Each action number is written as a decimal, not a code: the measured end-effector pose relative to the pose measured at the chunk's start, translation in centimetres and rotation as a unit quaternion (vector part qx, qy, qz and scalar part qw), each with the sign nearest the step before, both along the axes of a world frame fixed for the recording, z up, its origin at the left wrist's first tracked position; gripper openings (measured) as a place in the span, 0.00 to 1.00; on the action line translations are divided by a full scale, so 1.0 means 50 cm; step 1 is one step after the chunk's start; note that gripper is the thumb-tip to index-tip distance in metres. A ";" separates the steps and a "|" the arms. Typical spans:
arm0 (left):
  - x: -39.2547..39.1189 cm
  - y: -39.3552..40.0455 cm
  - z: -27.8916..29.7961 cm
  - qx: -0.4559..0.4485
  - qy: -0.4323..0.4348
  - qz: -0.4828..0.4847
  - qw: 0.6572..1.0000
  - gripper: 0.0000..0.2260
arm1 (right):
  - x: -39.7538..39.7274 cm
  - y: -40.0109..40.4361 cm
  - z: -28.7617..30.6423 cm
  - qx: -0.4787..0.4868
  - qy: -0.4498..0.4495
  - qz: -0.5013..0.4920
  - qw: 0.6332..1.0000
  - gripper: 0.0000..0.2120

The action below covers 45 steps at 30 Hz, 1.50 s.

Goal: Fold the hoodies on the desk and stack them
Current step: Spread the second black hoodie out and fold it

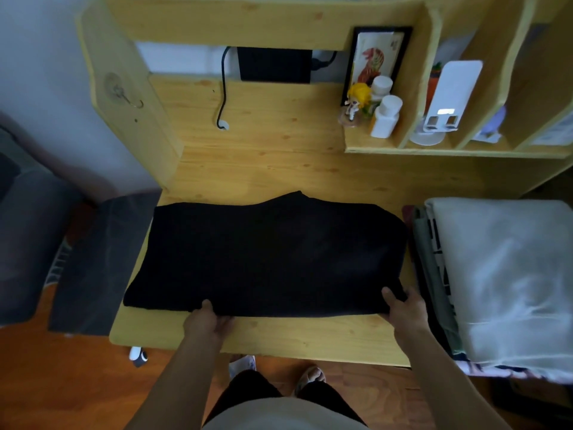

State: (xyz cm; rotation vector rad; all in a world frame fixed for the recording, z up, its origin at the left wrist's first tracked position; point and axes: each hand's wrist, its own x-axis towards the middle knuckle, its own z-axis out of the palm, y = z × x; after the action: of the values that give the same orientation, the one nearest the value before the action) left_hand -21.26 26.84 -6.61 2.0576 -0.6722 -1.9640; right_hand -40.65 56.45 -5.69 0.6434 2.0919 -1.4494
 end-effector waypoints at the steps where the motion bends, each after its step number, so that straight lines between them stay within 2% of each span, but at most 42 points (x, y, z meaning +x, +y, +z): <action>1: 0.007 0.000 -0.005 -0.016 -0.017 -0.036 0.999 0.14 | 0.001 0.004 -0.011 -0.017 -0.009 0.006 1.000 0.09; 4: 0.033 -0.016 -0.022 -0.047 -0.113 -0.144 0.982 0.15 | 0.008 0.004 -0.005 -0.050 -0.021 -0.012 0.998 0.16; 5: 0.041 -0.017 -0.019 -0.086 -0.171 -0.187 0.964 0.15 | 0.012 -0.001 0.001 -0.010 -0.005 -0.009 1.000 0.19; 7: 0.037 0.000 0.002 -0.256 -0.241 -0.272 0.896 0.12 | 0.022 -0.023 0.019 0.155 0.072 0.031 0.985 0.25; 8: 0.025 0.017 0.021 -0.357 -0.223 -0.320 0.849 0.10 | 0.027 -0.041 0.033 0.222 0.143 0.060 0.963 0.26; 9: 0.006 0.035 0.038 -0.451 -0.187 -0.376 0.787 0.08 | 0.029 -0.062 0.044 0.255 0.223 0.098 0.936 0.27; 10: -0.023 0.055 0.052 -0.522 -0.159 -0.442 0.711 0.07 | 0.024 -0.086 0.050 0.269 0.288 0.154 0.906 0.27; 11: -0.061 0.072 0.054 -0.566 -0.138 -0.511 0.632 0.09 | 0.009 -0.111 0.048 0.277 0.330 0.222 0.875 0.27; 13: -0.151 0.093 0.038 -0.602 -0.111 -0.618 0.494 0.20 | -0.042 -0.167 0.034 0.292 0.347 0.342 0.823 0.27; 14: -0.196 0.100 0.025 -0.597 -0.112 -0.662 0.440 0.23 | -0.075 -0.193 0.020 0.310 0.337 0.389 0.799 0.29; 15: -0.235 0.104 0.007 -0.583 -0.124 -0.694 0.404 0.26 | -0.110 -0.214 0.000 0.332 0.318 0.430 0.777 0.30; 16: -0.263 0.102 -0.020 -0.558 -0.146 -0.717 0.390 0.27 | -0.143 -0.228 -0.024 0.354 0.294 0.459 0.760 0.31; 17: -0.280 0.100 -0.051 -0.529 -0.171 -0.727 0.404 0.28 | -0.171 -0.235 -0.053 0.373 0.265 0.475 0.752 0.32; 19: -0.300 0.088 -0.100 -0.460 -0.218 -0.723 0.467 0.29 | -0.214 -0.247 -0.101 0.373 0.199 0.471 0.775 0.33; 20: -0.310 0.084 -0.114 -0.439 -0.228 -0.723 0.483 0.29 | -0.231 -0.249 -0.118 0.368 0.182 0.462 0.786 0.34; 22: -0.318 0.082 -0.115 -0.413 -0.232 -0.732 0.491 0.29 | -0.247 -0.254 -0.124 0.372 0.162 0.470 0.784 0.34; 25: -0.318 0.083 -0.098 -0.394 -0.224 -0.743 0.493 0.29 | -0.232 -0.278 -0.078 0.411 0.136 0.472 0.768 0.31; 27: -0.324 0.079 -0.083 -0.391 -0.210 -0.749 0.492 0.29 | -0.174 -0.317 -0.044 0.381 0.207 0.427 0.793 0.28; 29: -0.322 0.055 -0.071 -0.440 -0.191 -0.749 0.456 0.28 | -0.091 -0.351 -0.042 0.315 0.273 0.406 0.814 0.25; 31: -0.292 -0.018 -0.083 -0.509 -0.202 -0.720 0.426 0.25 | -0.027 -0.358 -0.076 0.345 0.289 0.431 0.782 0.27; 33: -0.236 -0.142 -0.112 -0.499 -0.259 -0.688 0.459 0.26 | -0.013 -0.349 -0.113 0.403 0.294 0.441 0.746 0.29; 34: -0.204 -0.210 -0.128 -0.475 -0.293 -0.675 0.482 0.27 | -0.017 -0.348 -0.123 0.413 0.295 0.440 0.741 0.29; 35: -0.170 -0.267 -0.138 -0.458 -0.318 -0.670 0.490 0.28 | -0.019 -0.349 -0.128 0.413 0.302 0.437 0.740 0.28; 38: -0.122 -0.342 -0.146 -0.481 -0.330 -0.668 0.462 0.29 | -0.015 -0.351 -0.133 0.420 0.329 0.423 0.733 0.27; 43: -0.077 -0.308 -0.131 -0.537 -0.267 -0.643 0.477 0.29 | -0.011 -0.353 -0.124 0.414 0.333 0.408 0.742 0.26; 45: -0.014 -0.302 -0.130 -0.548 -0.250 -0.668 0.437 0.29 | -0.022 -0.344 -0.122 0.404 0.351 0.409 0.739 0.25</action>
State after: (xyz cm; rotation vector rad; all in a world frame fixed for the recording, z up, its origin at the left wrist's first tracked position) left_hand -21.98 11.73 -13.13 0.8574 -3.1640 -0.2126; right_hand -41.73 39.25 -11.80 -0.6873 2.9766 -0.1888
